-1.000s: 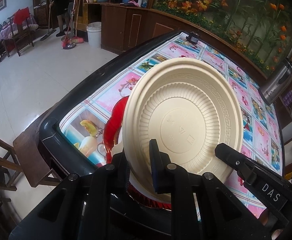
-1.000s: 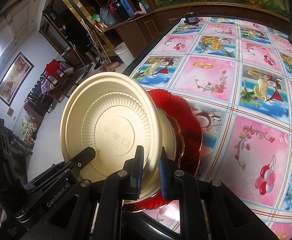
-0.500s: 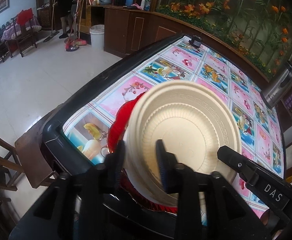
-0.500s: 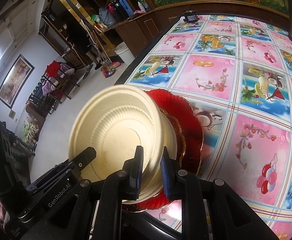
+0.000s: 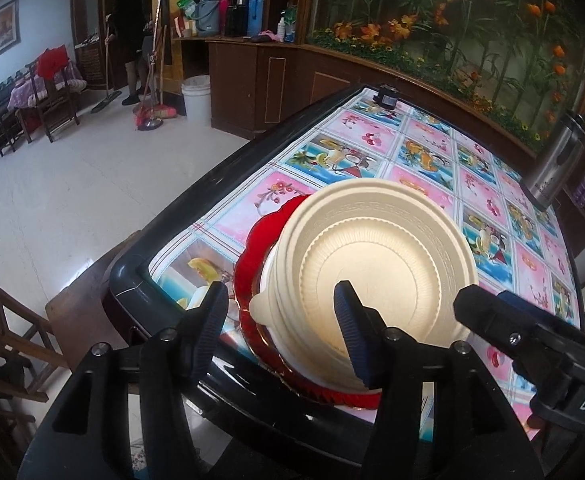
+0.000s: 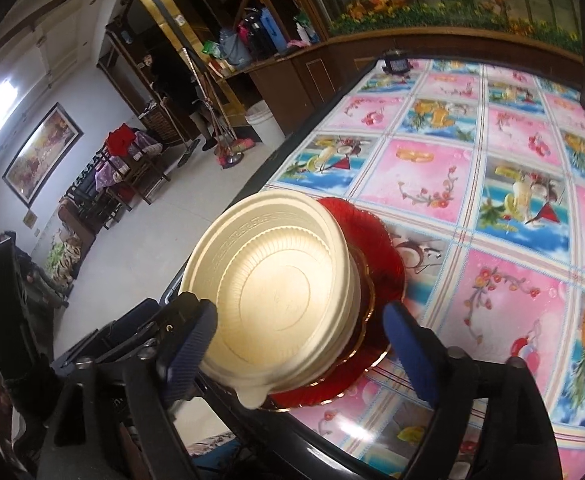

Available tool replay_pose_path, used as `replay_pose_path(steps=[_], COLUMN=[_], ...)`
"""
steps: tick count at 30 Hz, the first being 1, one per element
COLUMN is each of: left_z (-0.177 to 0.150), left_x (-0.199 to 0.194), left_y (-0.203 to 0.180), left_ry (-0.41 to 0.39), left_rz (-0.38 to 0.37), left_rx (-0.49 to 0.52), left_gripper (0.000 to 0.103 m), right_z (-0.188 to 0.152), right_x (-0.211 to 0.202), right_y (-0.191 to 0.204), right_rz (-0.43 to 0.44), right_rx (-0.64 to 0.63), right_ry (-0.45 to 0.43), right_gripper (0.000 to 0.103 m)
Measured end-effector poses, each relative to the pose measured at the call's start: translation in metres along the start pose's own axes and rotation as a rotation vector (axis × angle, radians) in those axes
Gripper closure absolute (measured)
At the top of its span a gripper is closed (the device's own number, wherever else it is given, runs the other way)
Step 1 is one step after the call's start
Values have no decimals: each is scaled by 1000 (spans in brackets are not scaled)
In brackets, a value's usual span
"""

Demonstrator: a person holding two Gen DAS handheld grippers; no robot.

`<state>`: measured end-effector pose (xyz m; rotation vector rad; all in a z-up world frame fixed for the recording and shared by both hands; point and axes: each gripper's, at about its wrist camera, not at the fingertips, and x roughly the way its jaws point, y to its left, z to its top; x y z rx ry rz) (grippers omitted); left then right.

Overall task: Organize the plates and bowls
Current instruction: 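Withdraw the open left gripper from the stacked dishes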

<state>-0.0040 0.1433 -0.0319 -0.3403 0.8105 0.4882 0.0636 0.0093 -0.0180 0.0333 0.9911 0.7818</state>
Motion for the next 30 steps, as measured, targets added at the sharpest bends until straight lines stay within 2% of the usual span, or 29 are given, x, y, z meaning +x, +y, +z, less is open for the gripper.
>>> replay_pose_path(steps=[2,3,4,6,12,15,17,22,30], left_z=[-3,-5,-7,-12,-22,-25,-26,-29,-31], left_x=[-4,-6,-7,-12,-21,-23,-24,-18,-19], left_y=[0,1,1,3,-2,-6,-9,-15,-20], left_ry=[-7,-11,-9,-17,-28,-30,-34,-2,-16], left_rz=[-8,-3,2,-2,-26,-30,-32,-65,-62], left_rx=[14,15,15,11,34,48,65,88,102], left_gripper=[49,44,34,30,30,18,17,0,0], right_z=[-4,-6,-8,-14,-34,-40,-44,-50,-51], right_x=[-8,-11,-15,-23,-45,-48,-49,-52,-52], right_y=[2,2,2,5,3,-3,-7,-13,-13], right_rz=[-19,-28,-37,-54,-104,-112,-118,-123,-120], right_rx=[-29,-43,-61,-109,-196,-189,-178,-168,-177], right_ry=[-15,-22,-30,-46,-89,-86,-79,-79,-73], right_gripper=[9,3,1,1,0,0,0,0,0])
